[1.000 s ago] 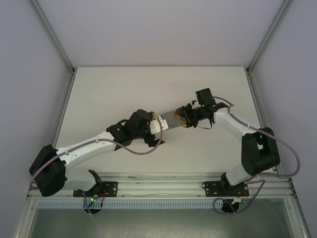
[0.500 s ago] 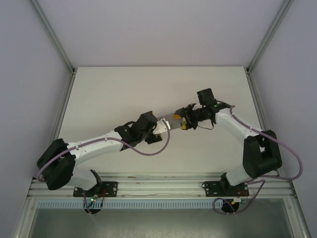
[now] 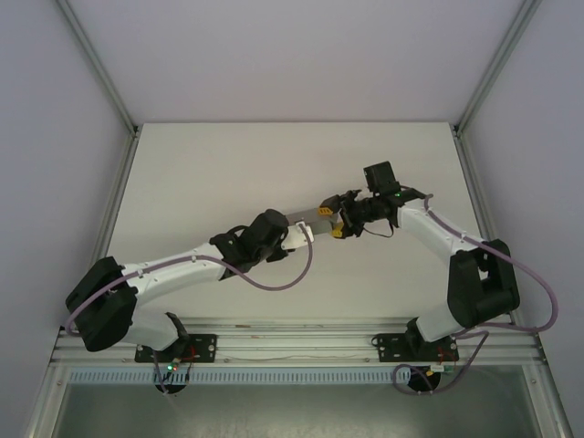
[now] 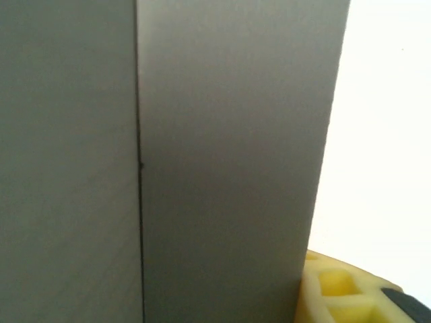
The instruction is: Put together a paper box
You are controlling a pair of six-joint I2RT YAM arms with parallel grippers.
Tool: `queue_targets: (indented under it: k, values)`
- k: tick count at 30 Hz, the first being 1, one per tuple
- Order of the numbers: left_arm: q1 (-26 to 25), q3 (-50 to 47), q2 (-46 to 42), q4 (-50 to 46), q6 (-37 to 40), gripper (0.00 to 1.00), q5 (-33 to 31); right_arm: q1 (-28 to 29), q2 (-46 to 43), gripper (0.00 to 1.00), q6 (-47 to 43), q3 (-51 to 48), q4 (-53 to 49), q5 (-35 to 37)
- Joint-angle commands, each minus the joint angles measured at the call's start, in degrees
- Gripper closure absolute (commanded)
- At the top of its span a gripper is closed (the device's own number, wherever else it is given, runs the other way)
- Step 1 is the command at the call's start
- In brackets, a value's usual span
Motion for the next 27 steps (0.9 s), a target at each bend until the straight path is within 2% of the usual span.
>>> queue_targets:
  k: [1,6,10,12,14,15,17,20,21,23,26,27]
  values:
    - [0.60,-0.35,-1.52,2.59,0.48,0.60,0.77,0.35,-2.20,0.42,-0.16,-0.06,-0.98,-2.36]
    - [1.48,2.46,-0.18,-3.31,0.88,0.64,2.42,0.26,-3.72,0.34,-2.60,-0.30,-2.25,0.79]
    - [3.63,4.30,-0.64,-9.38,1.37,0.64,7.99,-0.68,-6.75,0.18,-9.17,1.15,-6.37,8.28]
    - [5.12,5.23,-0.91,-13.98,2.56,0.63,13.19,-1.38,-9.17,0.14,-17.14,3.08,-9.86,15.03]
    - [5.98,6.26,-0.38,-18.90,3.89,0.63,17.12,-1.36,-13.05,0.09,-26.11,3.81,-11.10,25.72]
    - [6.02,7.03,0.08,-20.97,3.99,0.63,17.60,-1.36,-15.37,0.01,-31.56,2.96,-9.63,29.38]
    - [6.09,8.74,1.69,-24.86,4.04,0.63,18.29,-1.27,-19.97,0.00,-41.81,-0.62,-5.03,36.60]
    - [6.18,10.96,5.14,-27.85,3.10,0.60,17.89,-1.35,-27.88,0.00,-53.43,-8.85,5.32,38.19]
    - [6.16,12.39,6.63,-29.68,2.86,0.60,19.03,-1.30,-29.42,0.00,-56.37,-10.21,6.01,37.58]
    - [6.42,15.77,9.96,-34.30,3.33,0.59,22.47,-1.27,-30.71,0.00,-61.56,-9.54,1.60,35.83]
    - [6.42,19.89,14.44,-37.27,3.21,0.59,22.21,-1.01,-30.01,0.00,-66.20,-8.43,-3.16,32.81]
    - [6.50,21.39,15.93,-38.34,3.50,0.59,22.39,-0.84,-29.20,0.03,-66.95,-7.99,-4.05,31.71]
